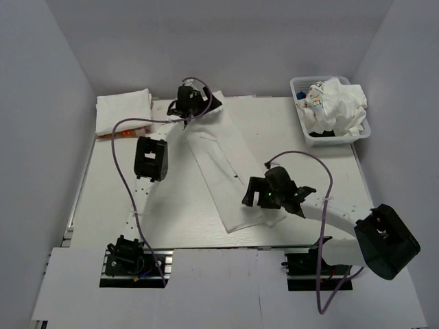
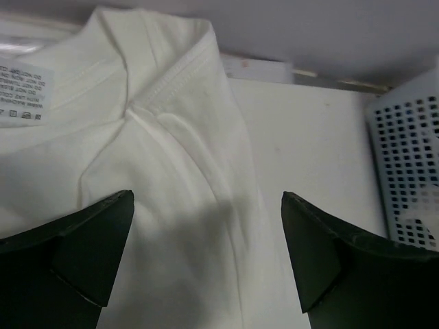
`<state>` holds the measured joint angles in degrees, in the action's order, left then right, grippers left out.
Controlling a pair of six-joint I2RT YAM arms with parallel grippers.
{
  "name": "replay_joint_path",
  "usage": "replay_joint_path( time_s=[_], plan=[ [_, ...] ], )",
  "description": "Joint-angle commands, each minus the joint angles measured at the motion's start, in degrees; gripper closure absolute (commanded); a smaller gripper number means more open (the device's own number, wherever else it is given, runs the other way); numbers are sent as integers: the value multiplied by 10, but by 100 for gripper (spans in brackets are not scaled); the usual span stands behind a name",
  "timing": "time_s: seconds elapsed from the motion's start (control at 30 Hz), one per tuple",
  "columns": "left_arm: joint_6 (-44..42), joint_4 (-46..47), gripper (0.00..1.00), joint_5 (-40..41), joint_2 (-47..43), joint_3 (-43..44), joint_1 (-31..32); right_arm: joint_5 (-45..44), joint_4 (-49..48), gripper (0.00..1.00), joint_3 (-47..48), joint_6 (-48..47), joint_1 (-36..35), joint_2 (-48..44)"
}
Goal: Fold and stack the t-shirts
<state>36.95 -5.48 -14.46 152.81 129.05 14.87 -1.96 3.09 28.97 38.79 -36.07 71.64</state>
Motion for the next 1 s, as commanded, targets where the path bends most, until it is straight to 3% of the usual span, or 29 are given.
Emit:
replay_joint_path(
  time_s=[0.0,0.07,0.33,0.43,0.57,0.77,0.87,0.93,0.97],
  plan=[
    [4,-11,0,-109,114,103,28,104,77,10,-18,-26,-69,11],
    [32,118,0,-129,114,49,41,132,78,10,-15,-64,-106,40],
    [71,194,0,-114,161,98,75,198,16,10,53,-174,-228,88],
    [71,215,0,-114,156,77,75,160,9,10,57,-174,-248,80],
    [39,196,0,-120,101,59,75,44,38,10,89,-159,-250,29],
    [-82,50,0,-115,-106,24,75,-53,88,11,157,-149,-260,34],
    [-133,-80,0,-99,-262,-102,61,-78,130,15,195,-127,-270,74],
    [-143,-114,0,-44,-353,-205,61,-99,148,22,203,-104,-276,105],
    [-143,-107,0,-9,-458,-266,61,-104,153,29,209,-97,-274,113]
  ],
)
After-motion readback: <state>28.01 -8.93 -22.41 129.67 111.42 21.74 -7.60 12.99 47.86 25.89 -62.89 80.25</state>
